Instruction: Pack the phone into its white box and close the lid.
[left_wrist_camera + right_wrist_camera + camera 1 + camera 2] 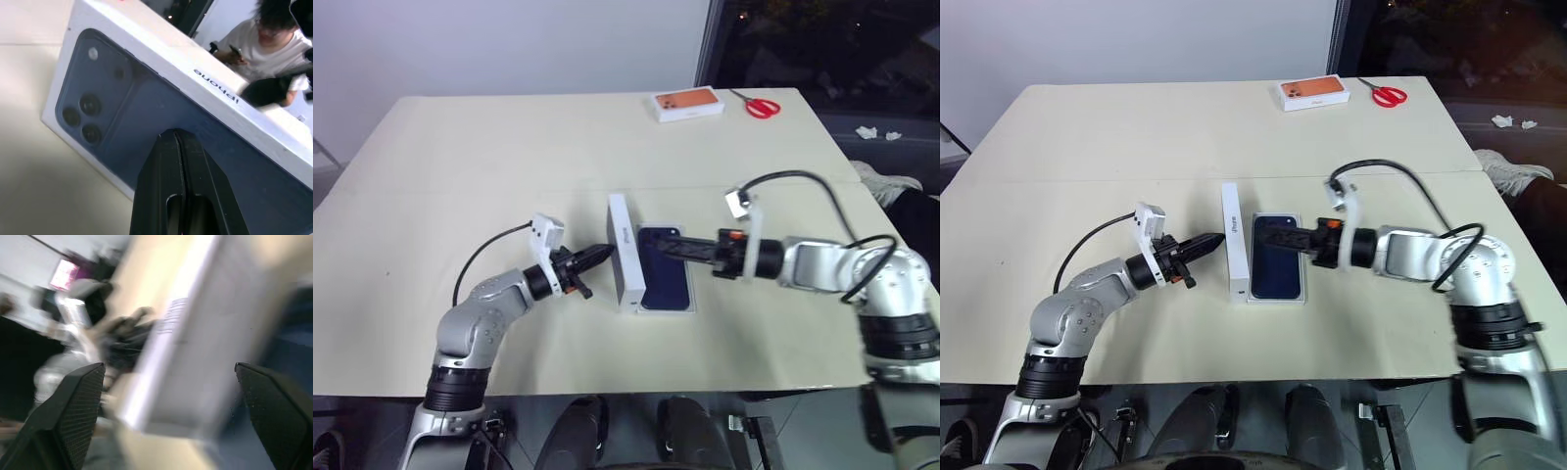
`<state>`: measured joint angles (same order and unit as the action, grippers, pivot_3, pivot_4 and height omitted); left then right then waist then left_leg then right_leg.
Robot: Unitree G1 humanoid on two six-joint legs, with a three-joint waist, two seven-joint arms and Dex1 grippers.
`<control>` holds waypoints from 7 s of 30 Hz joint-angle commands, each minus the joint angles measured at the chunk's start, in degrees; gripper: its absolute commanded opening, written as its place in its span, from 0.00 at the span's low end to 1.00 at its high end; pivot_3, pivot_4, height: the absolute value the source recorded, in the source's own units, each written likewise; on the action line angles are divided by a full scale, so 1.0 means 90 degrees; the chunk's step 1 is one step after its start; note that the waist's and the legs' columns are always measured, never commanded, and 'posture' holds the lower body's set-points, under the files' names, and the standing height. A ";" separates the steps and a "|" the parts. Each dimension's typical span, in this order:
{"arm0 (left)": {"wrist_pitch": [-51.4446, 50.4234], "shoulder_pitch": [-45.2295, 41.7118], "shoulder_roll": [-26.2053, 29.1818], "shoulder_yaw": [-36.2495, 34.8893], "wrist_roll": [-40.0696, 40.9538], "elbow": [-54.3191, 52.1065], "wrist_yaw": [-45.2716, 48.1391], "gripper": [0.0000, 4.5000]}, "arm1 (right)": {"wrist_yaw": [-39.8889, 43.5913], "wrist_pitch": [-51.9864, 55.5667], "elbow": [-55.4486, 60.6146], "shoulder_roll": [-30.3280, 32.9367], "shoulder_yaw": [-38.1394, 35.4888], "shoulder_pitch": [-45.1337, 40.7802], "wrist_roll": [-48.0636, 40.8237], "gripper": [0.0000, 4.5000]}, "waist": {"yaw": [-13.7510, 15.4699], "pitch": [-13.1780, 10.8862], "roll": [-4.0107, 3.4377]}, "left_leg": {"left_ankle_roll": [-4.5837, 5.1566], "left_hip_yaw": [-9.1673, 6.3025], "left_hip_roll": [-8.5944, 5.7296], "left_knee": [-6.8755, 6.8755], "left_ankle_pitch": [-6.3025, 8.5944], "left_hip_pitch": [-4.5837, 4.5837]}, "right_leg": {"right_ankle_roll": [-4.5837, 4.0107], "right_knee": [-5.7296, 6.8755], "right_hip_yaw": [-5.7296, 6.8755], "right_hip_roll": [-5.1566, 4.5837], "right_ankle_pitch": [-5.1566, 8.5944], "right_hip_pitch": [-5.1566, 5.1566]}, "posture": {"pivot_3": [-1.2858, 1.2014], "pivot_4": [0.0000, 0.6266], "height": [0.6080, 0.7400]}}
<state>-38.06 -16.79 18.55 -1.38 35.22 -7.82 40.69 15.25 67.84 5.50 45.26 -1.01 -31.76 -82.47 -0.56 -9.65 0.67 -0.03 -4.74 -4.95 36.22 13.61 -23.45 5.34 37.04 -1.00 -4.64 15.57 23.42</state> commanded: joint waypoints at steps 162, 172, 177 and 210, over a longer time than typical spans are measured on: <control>-0.1440 -0.1320 -0.0198 0.1023 -0.1032 0.0607 -0.0441 0.00 | 0.4026 -0.3776 0.0893 0.0093 0.1000 0.0578 0.8539 0.01 | 0.0013 -0.0011 0.0015 | -0.0020 -0.0013 -0.0010 0.0005 -0.0009 0.0007 | 0.0000 0.0018 -0.0006 -0.0006 -0.0002 0.0003 | 0.52 0.24 1.00; -0.1420 -0.1480 -0.0365 0.1208 -0.1078 0.0689 -0.0443 0.00 | 0.4013 -0.3788 0.0770 0.0102 0.1002 0.0478 0.8503 0.01 | 0.0023 -0.0011 0.0015 | -0.0019 -0.0013 -0.0013 0.0010 -0.0008 0.0006 | 0.0001 0.0017 -0.0006 -0.0008 -0.0002 -0.0001 | 0.52 0.24 1.00; -0.1508 -0.1391 -0.0340 0.1156 -0.1013 0.0562 -0.0454 0.00 | 0.4000 -0.3636 0.0960 -0.0006 0.1051 0.0508 0.8395 0.01 | -0.0004 -0.0011 0.0015 | -0.0020 -0.0013 -0.0011 0.0008 -0.0008 0.0007 | 0.0001 0.0019 -0.0006 -0.0006 -0.0002 0.0001 | 0.52 0.24 1.00; -0.1556 -0.0918 -0.0460 0.1322 -0.1053 0.0030 -0.0707 0.00 | 0.4401 -0.3799 0.1127 0.0447 0.1244 0.1096 0.8501 0.01 | 0.0021 -0.0010 0.0015 | -0.0019 -0.0013 -0.0011 0.0011 -0.0008 0.0007 | 0.0001 0.0019 -0.0006 -0.0006 -0.0002 0.0000 | 0.52 0.24 1.00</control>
<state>-52.43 -24.99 14.51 11.45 25.30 -5.06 34.58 54.38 34.63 13.38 48.42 10.23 -22.12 -6.23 -0.38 -9.74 0.80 -0.21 -4.86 -5.05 36.33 13.54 -23.39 5.35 37.21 -1.06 -4.69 15.55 23.42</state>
